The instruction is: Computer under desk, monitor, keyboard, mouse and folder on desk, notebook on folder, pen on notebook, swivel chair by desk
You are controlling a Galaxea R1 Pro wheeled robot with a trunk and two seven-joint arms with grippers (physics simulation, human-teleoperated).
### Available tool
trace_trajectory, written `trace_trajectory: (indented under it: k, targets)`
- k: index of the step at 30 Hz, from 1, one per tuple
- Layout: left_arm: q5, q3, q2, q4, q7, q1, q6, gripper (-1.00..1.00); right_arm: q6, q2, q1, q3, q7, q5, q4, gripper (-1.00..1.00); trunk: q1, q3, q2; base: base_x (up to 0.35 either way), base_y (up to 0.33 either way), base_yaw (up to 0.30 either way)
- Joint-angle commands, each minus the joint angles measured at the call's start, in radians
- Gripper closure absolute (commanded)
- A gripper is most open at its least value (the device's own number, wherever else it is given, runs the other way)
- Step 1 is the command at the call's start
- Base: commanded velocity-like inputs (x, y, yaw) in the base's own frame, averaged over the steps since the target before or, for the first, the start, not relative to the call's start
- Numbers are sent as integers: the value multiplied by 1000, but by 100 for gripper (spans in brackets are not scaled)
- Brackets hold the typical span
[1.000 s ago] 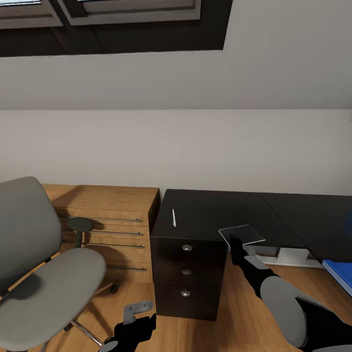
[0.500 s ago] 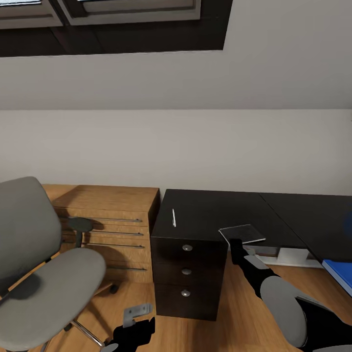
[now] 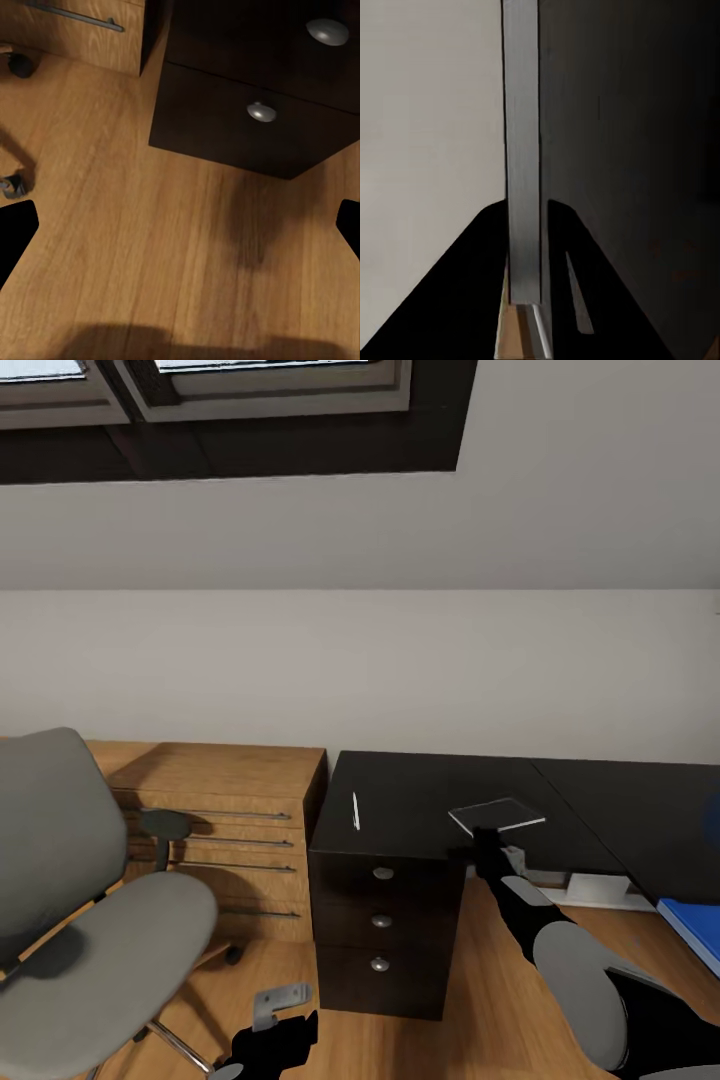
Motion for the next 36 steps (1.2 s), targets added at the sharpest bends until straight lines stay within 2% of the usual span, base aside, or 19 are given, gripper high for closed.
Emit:
trace_trajectory:
  k: [1, 4, 10, 17, 22, 23, 25, 27, 33, 36]
  targets:
    - [3, -2, 1, -2, 7, -1, 2, -100, -1, 0, -1, 1, 29, -11, 2, 100, -4, 2, 7, 0, 0, 0]
    - [1, -4, 0, -1, 9, -1, 2, -100, -1, 0, -1, 1, 57, -12, 2, 100, -15, 11, 28, 0, 0, 0]
    - [-1, -9, -9, -2, 12, -1, 2, -100, -3, -1, -1, 0, 72, -13, 1, 100, -38, 30, 70, 0, 0, 0]
    - [0, -10, -13, 5, 9, -1, 2, -100, -59, -1, -1, -1, 71, -14, -3, 100, -38, 30, 70, 0, 0, -90]
    - [0, -11, -16, 65, 6, -1, 2, -100, -63, 2, -1, -1, 70, -13, -7, 100, -38, 30, 70, -77, 0, -255]
    - [0, -9, -33, 94, 5, -1, 3, -100, -64, 3, 0, -1, 70, -13, -14, 100, -38, 30, 70, -268, 0, -267]
    - [0, -8, -49, 115, 4, -1, 3, -100, -65, 4, 0, -1, 69, -13, -18, 100, -38, 30, 70, -296, 0, -269]
    - [-1, -7, -56, 130, 4, -1, 3, -100, -65, 5, 0, -1, 66, -13, -19, 100, -38, 30, 70, -295, 0, -270]
    - [-7, -4, -61, 140, 4, -1, 1, -100, -78, 11, -1, -1, 62, -13, -21, 100, -38, 30, 70, -100, 0, -270]
    - [-7, -4, -61, 141, 4, -1, 1, -100, -114, 23, -1, 0, 62, -12, -21, 100, -38, 30, 70, -11, 0, -271]
